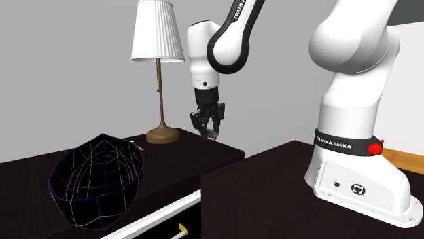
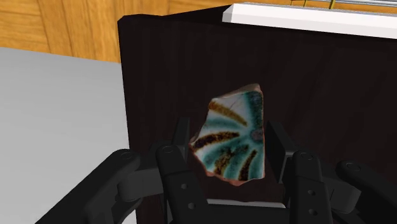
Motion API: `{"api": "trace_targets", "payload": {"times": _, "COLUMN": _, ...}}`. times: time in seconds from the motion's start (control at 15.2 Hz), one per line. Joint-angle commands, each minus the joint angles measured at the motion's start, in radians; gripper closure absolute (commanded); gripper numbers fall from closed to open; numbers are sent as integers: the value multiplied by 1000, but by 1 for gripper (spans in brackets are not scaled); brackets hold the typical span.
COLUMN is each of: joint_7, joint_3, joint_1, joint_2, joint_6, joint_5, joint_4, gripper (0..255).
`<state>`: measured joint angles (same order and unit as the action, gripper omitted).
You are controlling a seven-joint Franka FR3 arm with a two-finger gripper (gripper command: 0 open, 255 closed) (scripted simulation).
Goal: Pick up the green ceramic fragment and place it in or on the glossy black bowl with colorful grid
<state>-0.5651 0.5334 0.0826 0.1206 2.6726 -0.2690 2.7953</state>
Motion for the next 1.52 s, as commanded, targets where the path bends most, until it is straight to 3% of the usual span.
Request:
{"api": "trace_targets", "payload": {"times": 0.0, "joint_7": 45, "joint_3": -8, "joint_1": -22, "joint_2": 40, "joint_6": -31, "joint_5": 61, "joint_4": 1, "gripper": 255}}
{"api": "trace_targets", "payload": {"times": 0.53, "joint_7": 159, "joint_3": -55, "joint_1": -93, "joint_2": 178, "joint_6": -167, "joint_5": 195, "joint_4": -14, "gripper": 255}}
{"api": "trace_targets", "payload": {"times": 1.19, "joint_7": 234, "joint_3": -103, "joint_1": -139, "joint_2": 312, "joint_6": -342, "joint_5": 263, "joint_4": -62, "gripper": 255}}
{"api": "trace_targets", "payload": {"times": 1.45, "joint_7": 147, "joint_3": -37, "joint_1": -156, "joint_2": 254, "joint_6": -359, "joint_5": 265, "joint_4": -128, "gripper": 255}}
